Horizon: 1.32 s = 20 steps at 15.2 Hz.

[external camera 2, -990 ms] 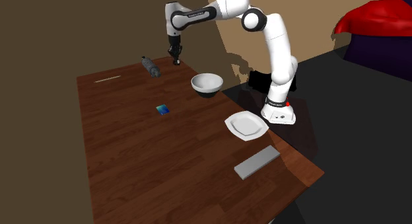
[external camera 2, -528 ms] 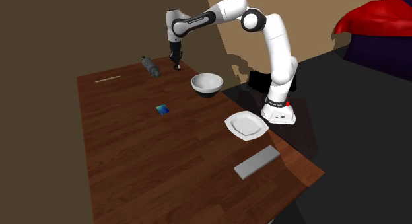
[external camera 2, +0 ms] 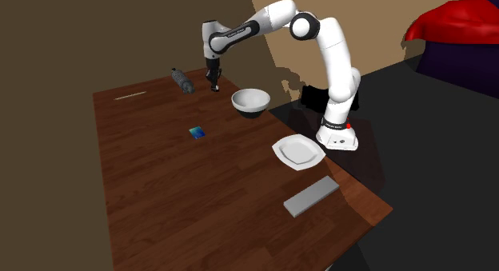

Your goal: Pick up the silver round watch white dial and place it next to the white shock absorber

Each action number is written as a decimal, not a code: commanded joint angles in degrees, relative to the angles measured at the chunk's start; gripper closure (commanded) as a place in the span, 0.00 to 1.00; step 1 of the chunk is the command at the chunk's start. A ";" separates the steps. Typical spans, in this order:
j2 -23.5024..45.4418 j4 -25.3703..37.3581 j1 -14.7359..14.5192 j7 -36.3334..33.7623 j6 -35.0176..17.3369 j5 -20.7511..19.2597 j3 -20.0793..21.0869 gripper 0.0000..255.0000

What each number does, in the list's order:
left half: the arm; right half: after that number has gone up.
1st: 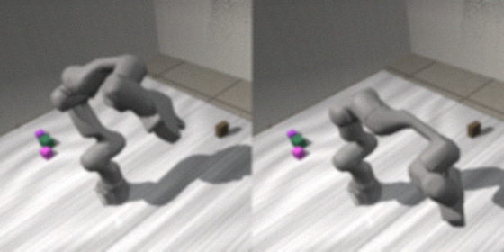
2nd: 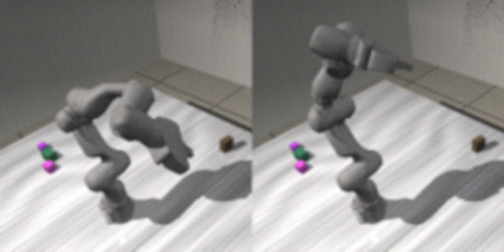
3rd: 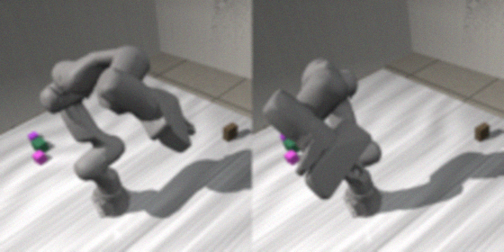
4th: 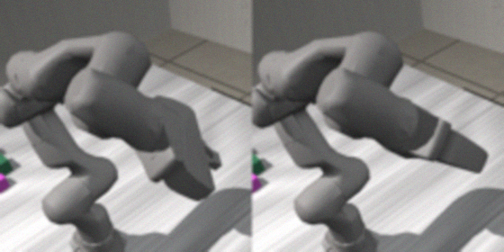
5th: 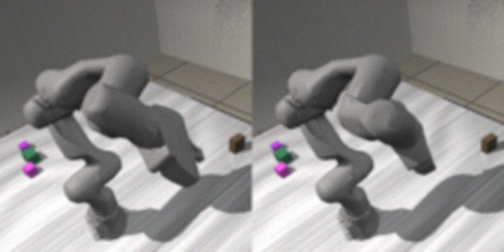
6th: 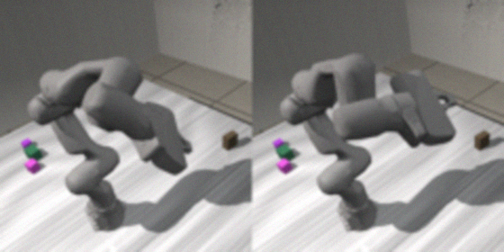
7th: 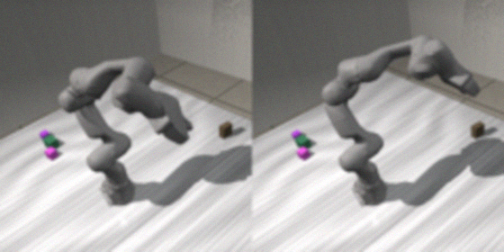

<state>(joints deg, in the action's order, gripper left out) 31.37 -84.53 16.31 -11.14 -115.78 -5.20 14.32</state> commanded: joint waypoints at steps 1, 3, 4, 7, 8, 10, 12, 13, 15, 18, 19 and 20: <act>0.35 -0.94 0.02 -0.03 -1.30 -0.10 -0.07 1.00; 0.61 -1.28 0.01 -0.05 -1.90 -0.17 -0.11 1.00; 0.61 -1.28 0.01 -0.05 -1.90 -0.17 -0.11 1.00; 0.62 -1.27 0.01 -0.05 -1.90 -0.17 -0.11 1.00; 0.62 -1.27 0.01 -0.05 -1.90 -0.17 -0.11 1.00; 0.61 -1.28 0.01 -0.05 -1.89 -0.17 -0.11 1.00; 0.61 -1.28 0.01 -0.05 -1.89 -0.17 -0.11 0.00; 0.61 -1.28 0.01 -0.05 -1.89 -0.17 -0.11 0.00; 0.61 -1.28 0.01 -0.05 -1.89 -0.17 -0.11 0.00; -0.73 0.54 0.15 0.17 1.23 0.18 0.08 0.00; -1.30 1.60 0.20 0.27 2.85 0.34 0.15 0.00; -1.70 2.52 0.23 0.34 4.16 0.45 0.21 0.00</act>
<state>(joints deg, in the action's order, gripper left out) 30.02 -83.35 16.60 -10.83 -113.34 -4.87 14.45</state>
